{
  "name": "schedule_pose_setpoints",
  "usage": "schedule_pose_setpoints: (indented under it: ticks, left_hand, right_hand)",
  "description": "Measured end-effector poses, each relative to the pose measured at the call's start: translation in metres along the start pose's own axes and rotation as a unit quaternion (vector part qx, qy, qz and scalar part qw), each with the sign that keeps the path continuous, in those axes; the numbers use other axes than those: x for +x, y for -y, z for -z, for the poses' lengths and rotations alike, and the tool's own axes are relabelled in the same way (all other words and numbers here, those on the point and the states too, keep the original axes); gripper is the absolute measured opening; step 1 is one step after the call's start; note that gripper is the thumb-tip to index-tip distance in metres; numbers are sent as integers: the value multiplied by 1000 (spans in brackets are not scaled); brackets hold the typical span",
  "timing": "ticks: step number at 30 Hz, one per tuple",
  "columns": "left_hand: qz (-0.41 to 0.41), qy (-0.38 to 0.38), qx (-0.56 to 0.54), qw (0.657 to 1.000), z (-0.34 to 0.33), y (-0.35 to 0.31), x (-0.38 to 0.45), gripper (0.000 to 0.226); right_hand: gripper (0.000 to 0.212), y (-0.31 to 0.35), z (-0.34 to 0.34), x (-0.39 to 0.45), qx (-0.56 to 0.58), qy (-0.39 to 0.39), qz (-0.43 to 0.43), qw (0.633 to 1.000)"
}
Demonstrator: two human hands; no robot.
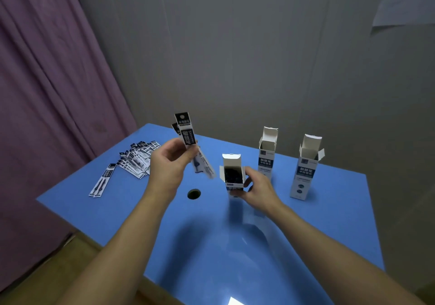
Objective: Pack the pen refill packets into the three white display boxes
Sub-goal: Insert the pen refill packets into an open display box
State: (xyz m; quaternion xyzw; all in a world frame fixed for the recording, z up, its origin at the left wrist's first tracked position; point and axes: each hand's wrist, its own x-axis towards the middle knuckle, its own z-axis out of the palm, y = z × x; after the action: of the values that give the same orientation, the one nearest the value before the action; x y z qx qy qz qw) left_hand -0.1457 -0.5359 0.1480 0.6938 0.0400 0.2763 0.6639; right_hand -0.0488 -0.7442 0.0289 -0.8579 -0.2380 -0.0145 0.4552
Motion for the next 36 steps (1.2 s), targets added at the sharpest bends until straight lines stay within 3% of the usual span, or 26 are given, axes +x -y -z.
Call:
schedule_pose_setpoints:
  ticks: [5, 9, 12, 17, 28, 36]
  left_hand:
    - [-56, 33, -38, 997, -12, -27, -2, 4]
    - [-79, 42, -29, 996, -25, -30, 2, 15]
    - [-80, 42, -20, 996, -33, -26, 6, 4]
    - [-68, 6, -35, 997, -42, -20, 10, 22]
    - [-22, -43, -24, 999, -34, -1, 12, 13]
    - [-30, -65, 26, 997, -28, 2, 12, 19]
  right_hand:
    - [52, 5, 0, 7, -1, 2, 18, 1000]
    - [53, 13, -2, 12, -17, 8, 47, 999]
    - [49, 16, -5, 15, -23, 14, 64, 998]
    - [50, 20, -5, 18, -12, 15, 72, 997]
    - [60, 25, -9, 14, 2, 14, 61, 998]
    - [49, 21, -16, 16, 7, 28, 45, 999]
